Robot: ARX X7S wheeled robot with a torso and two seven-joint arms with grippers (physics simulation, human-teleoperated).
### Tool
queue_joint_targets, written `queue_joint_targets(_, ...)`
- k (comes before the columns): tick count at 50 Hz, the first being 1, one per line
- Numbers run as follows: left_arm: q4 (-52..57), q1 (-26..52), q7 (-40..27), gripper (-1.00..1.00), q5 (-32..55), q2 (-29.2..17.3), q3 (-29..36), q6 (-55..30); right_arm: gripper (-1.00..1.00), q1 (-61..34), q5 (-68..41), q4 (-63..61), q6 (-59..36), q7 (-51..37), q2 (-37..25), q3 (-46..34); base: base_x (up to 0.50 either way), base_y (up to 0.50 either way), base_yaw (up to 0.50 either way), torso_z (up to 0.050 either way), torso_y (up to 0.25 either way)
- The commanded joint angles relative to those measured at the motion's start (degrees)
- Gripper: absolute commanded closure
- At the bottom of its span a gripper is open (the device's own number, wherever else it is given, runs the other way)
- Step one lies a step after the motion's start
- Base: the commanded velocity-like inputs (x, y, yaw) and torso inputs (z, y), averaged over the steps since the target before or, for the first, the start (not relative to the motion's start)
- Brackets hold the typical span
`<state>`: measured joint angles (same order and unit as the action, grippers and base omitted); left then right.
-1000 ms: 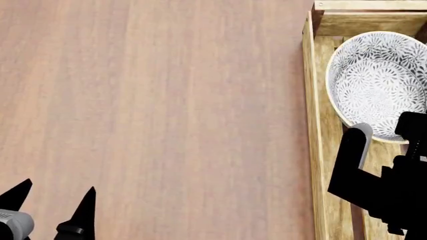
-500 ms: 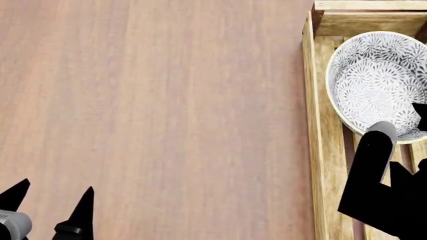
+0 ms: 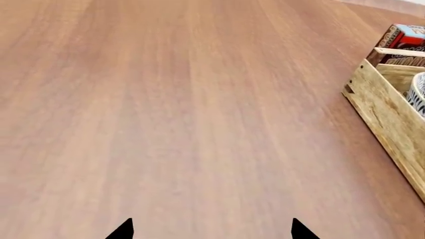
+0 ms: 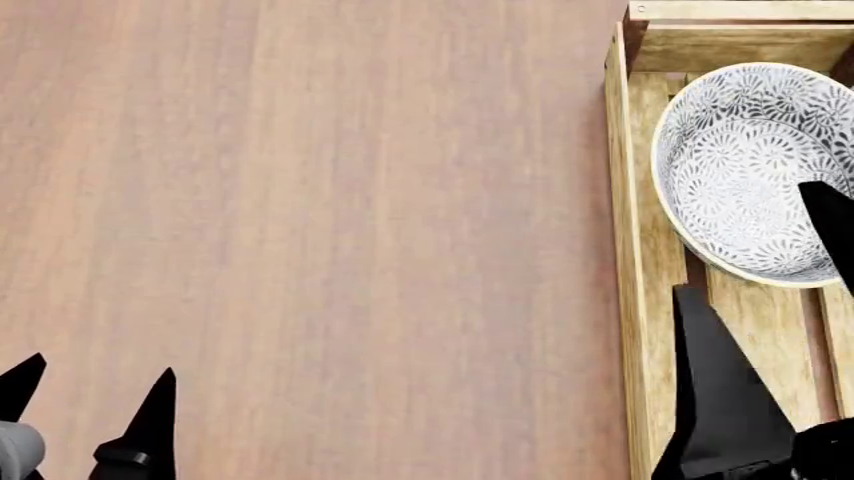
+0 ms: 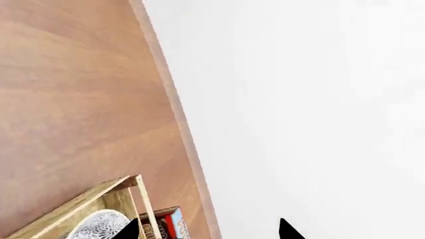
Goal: Pick up the bowl on the left and put it in the tray.
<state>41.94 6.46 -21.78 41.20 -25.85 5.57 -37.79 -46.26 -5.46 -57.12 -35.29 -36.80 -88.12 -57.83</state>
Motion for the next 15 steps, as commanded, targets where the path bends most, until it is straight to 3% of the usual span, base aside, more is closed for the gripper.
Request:
queue_joint_targets(1,3.0,-1.0,-0.8,-1.00,1.8,-1.2,-2.1,0.2,-1.00,10.8,5.1,-2.9,19.1,-33.0,-1.9,-9.4,0.00,0.00,0.00,0.000,0.000)
queue_joint_targets(6,3.6,-3.4,0.4,-1.00,-0.1,-1.2,-2.3,3.3,-1.00,18.4,14.2,-2.9,30.6,-43.4,-1.9,-16.8,0.00,0.00,0.00,0.000,0.000)
queue_joint_targets(8,2.9,-4.6,1.5,-1.00,-1.5,-0.9,-2.7,5.8,-1.00,20.2,16.7,1.9,42.6,-50.3,-1.9,-18.7,0.00,0.00,0.00,0.000,0.000)
queue_joint_targets(11,2.4,-6.0,2.7,-1.00,-2.7,-0.9,-3.1,8.3,-1.00,21.3,16.7,8.9,55.6,-49.3,-1.9,-19.8,0.00,0.00,0.00,0.000,0.000)
queue_joint_targets(14,2.4,-6.0,2.7,-1.00,-2.7,-0.9,-3.0,8.4,-1.00,21.6,17.0,10.7,59.0,-49.7,-1.9,-20.0,0.00,0.00,0.00,0.000,0.000)
queue_joint_targets(15,1.1,-8.5,4.9,-1.00,-4.2,-0.8,-3.8,12.3,-1.00,22.8,18.1,19.3,67.6,-47.1,5.6,-22.4,0.00,0.00,0.00,0.000,0.000)
